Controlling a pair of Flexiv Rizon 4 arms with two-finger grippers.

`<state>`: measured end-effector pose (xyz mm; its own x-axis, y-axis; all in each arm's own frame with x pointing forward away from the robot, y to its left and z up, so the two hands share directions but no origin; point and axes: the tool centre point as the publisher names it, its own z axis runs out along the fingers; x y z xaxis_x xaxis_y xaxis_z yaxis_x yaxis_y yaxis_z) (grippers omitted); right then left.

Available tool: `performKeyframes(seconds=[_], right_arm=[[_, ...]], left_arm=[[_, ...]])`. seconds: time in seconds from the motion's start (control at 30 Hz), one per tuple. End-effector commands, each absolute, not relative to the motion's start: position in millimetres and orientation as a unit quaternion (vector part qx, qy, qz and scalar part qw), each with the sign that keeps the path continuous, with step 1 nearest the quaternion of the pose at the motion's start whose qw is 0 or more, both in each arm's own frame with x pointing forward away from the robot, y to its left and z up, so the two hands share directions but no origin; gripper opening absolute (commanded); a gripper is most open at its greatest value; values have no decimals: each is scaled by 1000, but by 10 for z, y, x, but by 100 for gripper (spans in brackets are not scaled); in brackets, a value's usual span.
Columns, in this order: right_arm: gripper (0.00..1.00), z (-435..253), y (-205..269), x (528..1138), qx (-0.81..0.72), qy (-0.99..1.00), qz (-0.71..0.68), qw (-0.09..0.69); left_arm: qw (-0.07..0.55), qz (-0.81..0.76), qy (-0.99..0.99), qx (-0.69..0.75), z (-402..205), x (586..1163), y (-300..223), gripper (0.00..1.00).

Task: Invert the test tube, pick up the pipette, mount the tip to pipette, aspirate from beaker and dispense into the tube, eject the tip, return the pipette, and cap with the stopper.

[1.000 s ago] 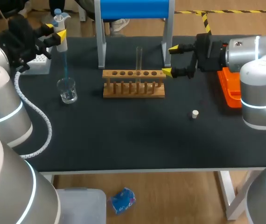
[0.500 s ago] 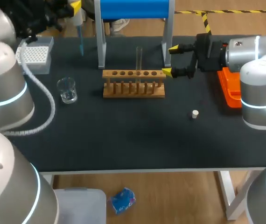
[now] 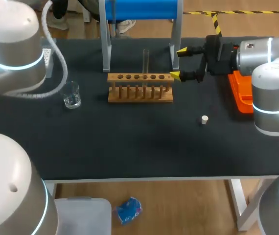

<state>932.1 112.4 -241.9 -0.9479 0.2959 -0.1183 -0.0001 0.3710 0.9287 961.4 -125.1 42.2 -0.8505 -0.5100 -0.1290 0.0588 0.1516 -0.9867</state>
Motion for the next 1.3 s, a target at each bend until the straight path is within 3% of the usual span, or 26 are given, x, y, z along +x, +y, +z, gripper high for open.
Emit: performKeyframes(seconds=[0.03,0.7,1.3], right_arm=[[100,-2426,1120,9317,90,816,554,135],[100,-2426,1120,9317,90,816,554,135],[100,-2426,1120,9317,90,816,554,135]], left_arm=[[209,-589,764,-161,483,9839,-1511,0],[209,-589,764,-161,483,9839,-1511,0],[162,-633,743,-148,345,10052,-1954,0]])
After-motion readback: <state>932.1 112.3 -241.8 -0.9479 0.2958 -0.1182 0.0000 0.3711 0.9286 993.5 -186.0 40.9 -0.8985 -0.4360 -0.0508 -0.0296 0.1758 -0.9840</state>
